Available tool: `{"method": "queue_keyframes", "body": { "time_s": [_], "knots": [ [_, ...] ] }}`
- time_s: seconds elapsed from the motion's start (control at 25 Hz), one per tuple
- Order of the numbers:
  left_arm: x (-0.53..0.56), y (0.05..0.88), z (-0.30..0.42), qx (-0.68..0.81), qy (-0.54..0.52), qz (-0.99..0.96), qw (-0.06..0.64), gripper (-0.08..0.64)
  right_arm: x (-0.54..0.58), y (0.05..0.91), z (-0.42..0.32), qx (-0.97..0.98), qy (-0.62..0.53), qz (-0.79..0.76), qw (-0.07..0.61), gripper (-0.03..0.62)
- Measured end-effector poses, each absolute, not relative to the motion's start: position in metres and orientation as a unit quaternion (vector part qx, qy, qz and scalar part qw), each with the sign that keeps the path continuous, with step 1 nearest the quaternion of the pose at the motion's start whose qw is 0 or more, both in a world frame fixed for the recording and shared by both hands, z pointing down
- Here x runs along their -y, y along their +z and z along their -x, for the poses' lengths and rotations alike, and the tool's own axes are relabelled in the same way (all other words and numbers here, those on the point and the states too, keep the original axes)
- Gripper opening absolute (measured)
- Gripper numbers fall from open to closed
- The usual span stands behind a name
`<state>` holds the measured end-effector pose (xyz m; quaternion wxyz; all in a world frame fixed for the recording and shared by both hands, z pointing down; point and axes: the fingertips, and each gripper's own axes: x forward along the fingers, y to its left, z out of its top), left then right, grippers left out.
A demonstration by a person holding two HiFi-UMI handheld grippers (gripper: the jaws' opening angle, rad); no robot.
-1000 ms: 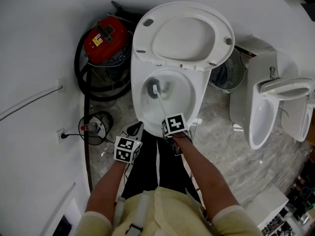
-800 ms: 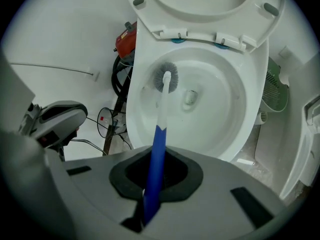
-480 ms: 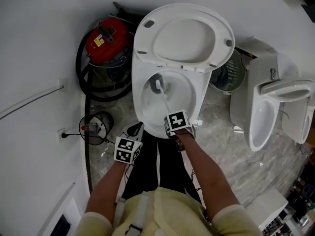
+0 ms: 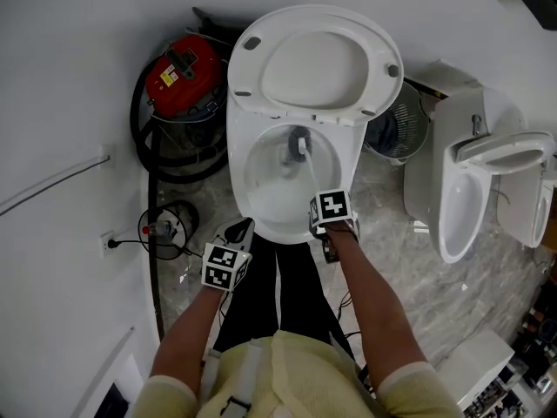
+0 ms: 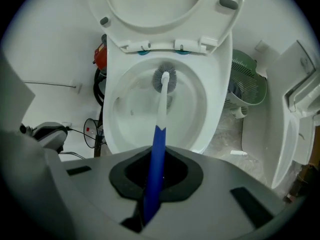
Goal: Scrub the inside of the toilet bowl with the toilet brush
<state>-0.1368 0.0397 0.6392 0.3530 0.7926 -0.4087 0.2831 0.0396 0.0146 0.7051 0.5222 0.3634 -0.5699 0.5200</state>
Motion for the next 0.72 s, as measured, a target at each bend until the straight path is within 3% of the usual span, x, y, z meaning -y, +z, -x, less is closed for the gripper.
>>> {"method": "queue_keyframes", "body": {
  "time_s": [0.72],
  "knots": [
    [-0.039,0.625,0.108,0.352,0.299,-0.825,0.327,0.014,-0.078,0.696,-0.089,0.503,0.578,-0.412,0.493,0.026]
  ]
}}
